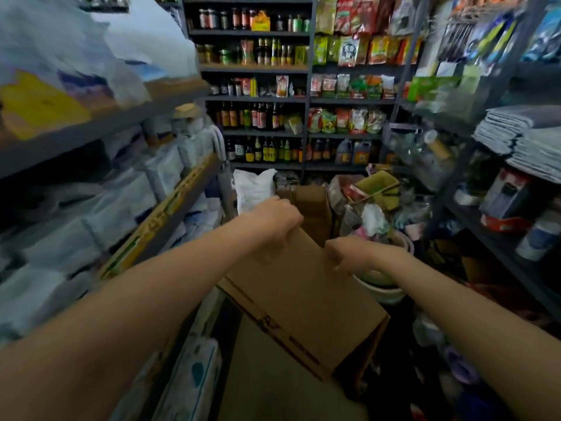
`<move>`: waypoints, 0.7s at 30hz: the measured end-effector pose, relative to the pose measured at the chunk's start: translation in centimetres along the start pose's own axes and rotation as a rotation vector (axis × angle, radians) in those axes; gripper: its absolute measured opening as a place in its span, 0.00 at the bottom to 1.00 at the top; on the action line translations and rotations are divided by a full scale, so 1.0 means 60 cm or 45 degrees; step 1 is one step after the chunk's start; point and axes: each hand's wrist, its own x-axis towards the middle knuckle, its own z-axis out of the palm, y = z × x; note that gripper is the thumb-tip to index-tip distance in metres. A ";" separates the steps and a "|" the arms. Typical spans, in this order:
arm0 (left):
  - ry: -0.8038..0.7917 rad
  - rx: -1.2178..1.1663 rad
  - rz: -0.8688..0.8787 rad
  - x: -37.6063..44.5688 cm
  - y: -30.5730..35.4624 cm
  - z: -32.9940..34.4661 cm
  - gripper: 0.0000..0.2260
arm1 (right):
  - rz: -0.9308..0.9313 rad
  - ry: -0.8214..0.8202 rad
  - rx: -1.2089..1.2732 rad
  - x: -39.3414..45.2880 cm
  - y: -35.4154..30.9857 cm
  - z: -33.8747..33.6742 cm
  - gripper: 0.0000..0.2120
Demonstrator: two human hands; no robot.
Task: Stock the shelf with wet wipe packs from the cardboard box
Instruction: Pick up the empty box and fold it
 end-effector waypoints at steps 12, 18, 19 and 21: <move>0.082 0.044 0.076 0.599 -0.265 0.091 0.17 | 0.042 0.053 -0.117 0.551 0.300 -0.224 0.13; 0.027 0.054 0.090 0.853 -0.442 0.148 0.18 | 0.007 0.003 0.033 0.842 0.405 -0.334 0.12; 0.034 0.073 0.099 0.898 -0.472 0.161 0.18 | 0.018 -0.019 0.031 0.893 0.423 -0.352 0.12; 0.033 0.114 0.135 0.995 -0.534 0.193 0.17 | 0.027 -0.041 0.035 1.004 0.461 -0.386 0.12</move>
